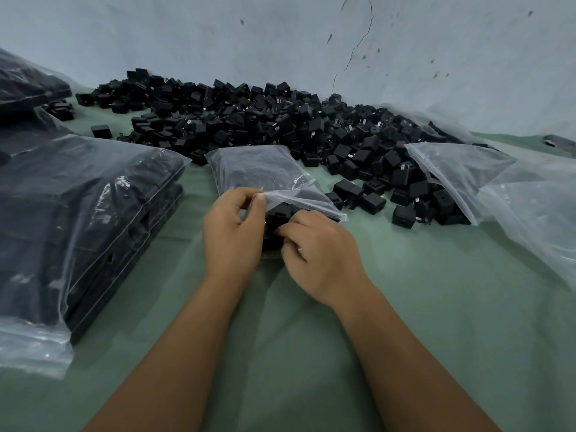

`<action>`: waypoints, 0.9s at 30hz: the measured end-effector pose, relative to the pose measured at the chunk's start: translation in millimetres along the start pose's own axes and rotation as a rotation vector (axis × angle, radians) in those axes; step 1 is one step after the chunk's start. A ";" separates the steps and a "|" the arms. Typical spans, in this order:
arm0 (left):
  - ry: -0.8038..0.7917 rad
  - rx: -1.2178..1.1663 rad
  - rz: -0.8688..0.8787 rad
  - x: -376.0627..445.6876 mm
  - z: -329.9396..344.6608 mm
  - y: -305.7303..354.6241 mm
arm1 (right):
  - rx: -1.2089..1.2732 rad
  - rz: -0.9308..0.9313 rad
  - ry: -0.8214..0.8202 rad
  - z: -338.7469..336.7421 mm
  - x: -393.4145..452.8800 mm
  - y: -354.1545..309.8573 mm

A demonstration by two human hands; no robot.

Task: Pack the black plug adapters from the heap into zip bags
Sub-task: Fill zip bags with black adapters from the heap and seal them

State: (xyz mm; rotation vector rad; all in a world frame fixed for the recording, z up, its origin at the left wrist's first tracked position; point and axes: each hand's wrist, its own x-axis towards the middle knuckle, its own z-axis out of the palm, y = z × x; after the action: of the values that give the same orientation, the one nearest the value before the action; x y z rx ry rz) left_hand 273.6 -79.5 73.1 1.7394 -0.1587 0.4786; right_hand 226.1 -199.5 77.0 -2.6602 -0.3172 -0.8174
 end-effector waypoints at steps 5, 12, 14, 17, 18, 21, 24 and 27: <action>-0.006 0.027 0.112 -2.6 -0.5 1.4 | 0.043 0.055 0.057 -0.5 0.1 4.5; -0.018 0.063 0.225 -4.5 -0.9 3.4 | -0.005 0.071 -0.003 4.6 1.9 7.2; -0.026 0.090 0.258 -4.9 -1.2 3.9 | -0.010 0.090 -0.036 6.7 3.0 7.3; -0.027 0.125 0.286 -4.4 -1.0 4.1 | -0.014 0.101 -0.086 8.5 5.0 7.4; -0.025 0.130 0.291 -4.3 -0.8 4.1 | -0.006 0.102 -0.094 8.8 5.9 7.6; -0.021 0.153 0.318 -4.2 -1.2 3.9 | 0.041 0.090 -0.101 9.6 9.9 7.8; -0.022 0.207 0.404 -4.5 -2.0 3.9 | 0.018 0.120 -0.130 13.2 18.6 9.9; -0.015 0.228 0.478 -4.8 -1.4 1.5 | -0.071 0.152 -0.219 16.1 28.8 8.0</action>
State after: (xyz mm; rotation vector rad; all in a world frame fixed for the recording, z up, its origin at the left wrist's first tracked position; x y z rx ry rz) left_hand 268.4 -79.2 72.7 1.9292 -0.5565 0.8576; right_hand 259.9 -197.5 79.0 -2.8041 -0.1376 -0.5016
